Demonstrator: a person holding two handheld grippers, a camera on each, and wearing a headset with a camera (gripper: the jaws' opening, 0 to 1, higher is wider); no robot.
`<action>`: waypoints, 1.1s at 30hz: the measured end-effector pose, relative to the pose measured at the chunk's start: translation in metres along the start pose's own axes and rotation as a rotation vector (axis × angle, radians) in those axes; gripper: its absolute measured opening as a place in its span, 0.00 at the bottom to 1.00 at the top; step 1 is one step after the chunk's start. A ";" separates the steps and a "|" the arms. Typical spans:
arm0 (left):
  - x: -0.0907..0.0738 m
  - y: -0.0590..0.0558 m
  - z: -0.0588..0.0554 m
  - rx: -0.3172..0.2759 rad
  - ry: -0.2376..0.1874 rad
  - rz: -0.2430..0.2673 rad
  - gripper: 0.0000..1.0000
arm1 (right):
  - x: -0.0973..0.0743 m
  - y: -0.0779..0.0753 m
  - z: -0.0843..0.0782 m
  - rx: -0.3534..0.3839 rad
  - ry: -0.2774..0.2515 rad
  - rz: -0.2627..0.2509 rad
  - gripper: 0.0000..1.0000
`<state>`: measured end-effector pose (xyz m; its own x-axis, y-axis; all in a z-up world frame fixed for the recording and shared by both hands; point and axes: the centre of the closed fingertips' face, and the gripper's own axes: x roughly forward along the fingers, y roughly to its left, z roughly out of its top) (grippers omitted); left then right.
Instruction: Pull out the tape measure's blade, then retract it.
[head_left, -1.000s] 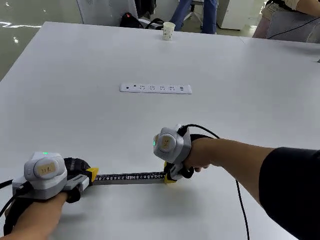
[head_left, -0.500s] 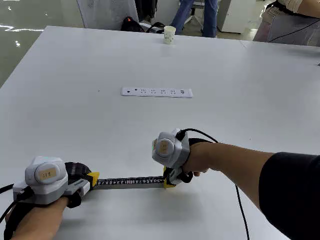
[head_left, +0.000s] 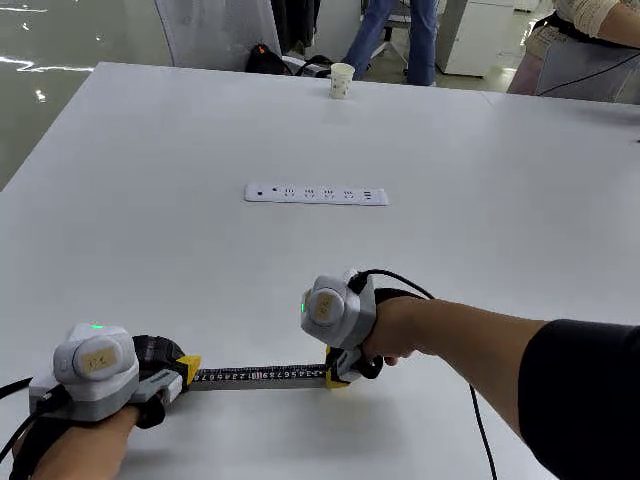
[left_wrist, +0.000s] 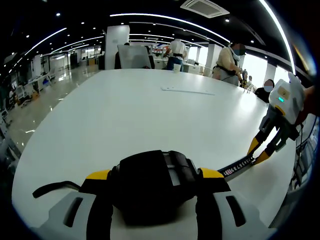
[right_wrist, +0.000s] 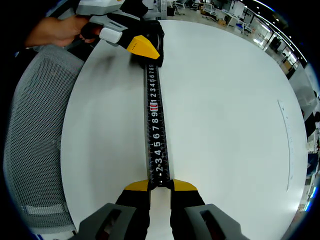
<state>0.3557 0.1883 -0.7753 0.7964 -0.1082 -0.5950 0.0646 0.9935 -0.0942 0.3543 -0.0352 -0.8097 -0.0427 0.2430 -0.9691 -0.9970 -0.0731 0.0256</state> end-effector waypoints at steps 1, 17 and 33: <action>0.000 0.000 0.000 0.000 0.001 0.000 0.63 | 0.000 0.000 0.000 0.004 -0.001 0.000 0.11; 0.001 0.000 -0.002 0.000 0.002 0.000 0.63 | 0.002 0.000 0.004 0.016 -0.012 0.001 0.11; -0.004 -0.004 -0.002 -0.015 0.004 -0.031 0.62 | 0.004 0.000 0.012 0.037 -0.004 0.005 0.11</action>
<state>0.3514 0.1850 -0.7743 0.7920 -0.1386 -0.5945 0.0799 0.9890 -0.1242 0.3530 -0.0229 -0.8105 -0.0481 0.2469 -0.9679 -0.9985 -0.0381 0.0399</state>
